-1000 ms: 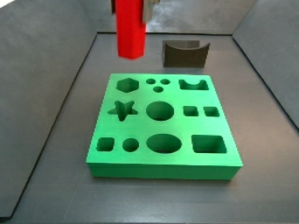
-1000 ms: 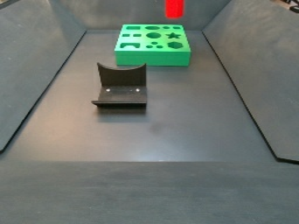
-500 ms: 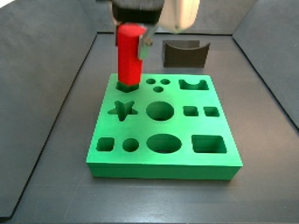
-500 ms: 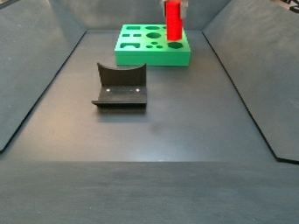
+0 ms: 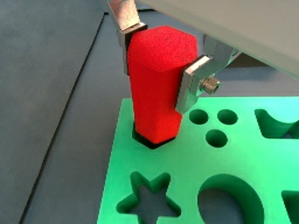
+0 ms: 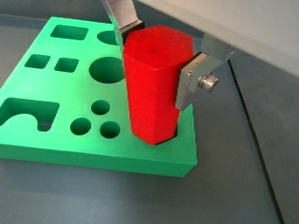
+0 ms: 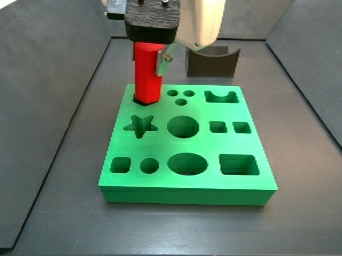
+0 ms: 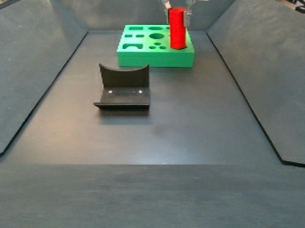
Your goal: Insert the hexagon object.
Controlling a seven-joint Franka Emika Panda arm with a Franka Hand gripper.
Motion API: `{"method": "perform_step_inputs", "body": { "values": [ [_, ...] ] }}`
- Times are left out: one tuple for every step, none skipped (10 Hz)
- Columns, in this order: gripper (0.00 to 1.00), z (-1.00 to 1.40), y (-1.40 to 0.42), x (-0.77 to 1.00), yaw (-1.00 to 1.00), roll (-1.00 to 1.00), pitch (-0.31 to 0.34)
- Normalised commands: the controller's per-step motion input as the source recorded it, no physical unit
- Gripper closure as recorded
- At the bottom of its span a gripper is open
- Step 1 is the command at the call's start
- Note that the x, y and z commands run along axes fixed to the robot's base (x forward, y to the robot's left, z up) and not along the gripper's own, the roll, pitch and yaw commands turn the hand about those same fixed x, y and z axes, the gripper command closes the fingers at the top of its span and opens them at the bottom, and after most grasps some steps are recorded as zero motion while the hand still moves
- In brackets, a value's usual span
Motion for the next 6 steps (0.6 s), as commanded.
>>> {"method": "perform_step_inputs", "body": {
  "values": [
    [1.0, -0.05, -0.2, 0.0, 0.0, -0.01, 0.0],
    [1.0, -0.14, -0.1, 0.0, 0.0, -0.01, 0.0],
    [1.0, -0.44, 0.0, -0.09, 0.0, 0.0, -0.047],
    [1.0, -0.39, 0.03, -0.34, 0.0, 0.0, -0.1],
    [1.0, -0.39, 0.05, -0.21, 0.0, 0.0, -0.066],
    [1.0, -0.45, 0.03, 0.0, 0.0, 0.0, -0.024]
  ]
}}
